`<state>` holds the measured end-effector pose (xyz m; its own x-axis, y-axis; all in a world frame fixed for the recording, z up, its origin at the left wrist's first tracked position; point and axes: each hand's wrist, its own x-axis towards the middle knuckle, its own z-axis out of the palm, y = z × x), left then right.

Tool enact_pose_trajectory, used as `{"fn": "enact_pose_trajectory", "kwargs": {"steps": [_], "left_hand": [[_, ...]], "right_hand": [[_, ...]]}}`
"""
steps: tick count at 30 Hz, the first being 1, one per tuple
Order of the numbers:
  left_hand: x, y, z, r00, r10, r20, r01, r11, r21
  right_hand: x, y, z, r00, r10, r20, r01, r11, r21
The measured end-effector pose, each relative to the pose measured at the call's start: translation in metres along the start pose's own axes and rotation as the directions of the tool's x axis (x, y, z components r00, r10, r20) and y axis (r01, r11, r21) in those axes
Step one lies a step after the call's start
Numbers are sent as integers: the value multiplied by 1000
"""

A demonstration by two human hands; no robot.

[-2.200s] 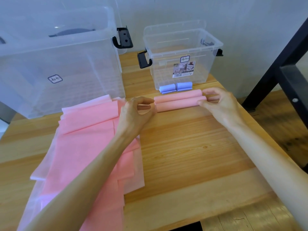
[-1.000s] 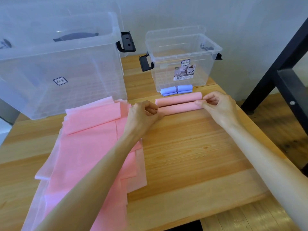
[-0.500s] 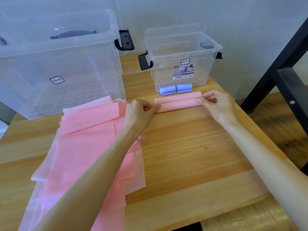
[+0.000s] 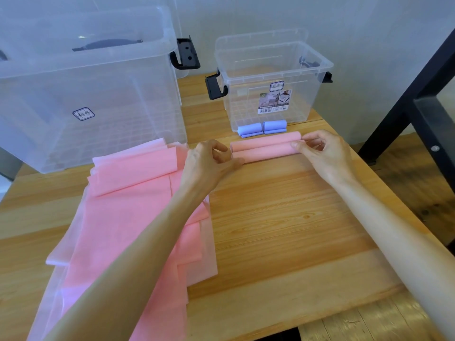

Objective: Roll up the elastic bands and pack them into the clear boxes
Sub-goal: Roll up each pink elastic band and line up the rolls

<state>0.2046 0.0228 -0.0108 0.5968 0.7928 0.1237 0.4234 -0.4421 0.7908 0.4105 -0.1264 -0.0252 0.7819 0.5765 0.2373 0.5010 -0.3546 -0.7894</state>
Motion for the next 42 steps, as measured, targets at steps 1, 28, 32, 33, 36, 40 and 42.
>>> {"fn": "enact_pose_trajectory", "kwargs": {"steps": [1, 28, 32, 33, 36, 40, 42], "left_hand": [[0, 0, 0, 1000, 6, 5, -6, 1000, -1], [8, -3, 4, 997, -69, 37, 73, 991, -116], [10, -1, 5, 997, -48, 57, 55, 990, -133], [11, -2, 6, 997, -49, 55, 56, 989, -138], [12, -2, 8, 997, -57, 47, 64, 986, -151], [17, 0, 10, 998, -68, 7, 68, 985, -161], [19, 1, 11, 998, -70, -6, 68, 984, -162]], "right_hand": [[0, -1, -1, 1000, 2, 5, -2, 1000, 0], [7, -2, -9, 987, 61, 150, -69, 996, 53], [7, -5, -10, 983, 80, 164, -94, 993, 76], [7, -5, -10, 984, 80, 158, -93, 993, 79], [9, -8, -9, 985, 86, 151, -101, 991, 89], [18, -12, -2, 986, 83, 147, -97, 991, 92], [21, -14, -1, 986, 86, 144, -99, 991, 89]]}}
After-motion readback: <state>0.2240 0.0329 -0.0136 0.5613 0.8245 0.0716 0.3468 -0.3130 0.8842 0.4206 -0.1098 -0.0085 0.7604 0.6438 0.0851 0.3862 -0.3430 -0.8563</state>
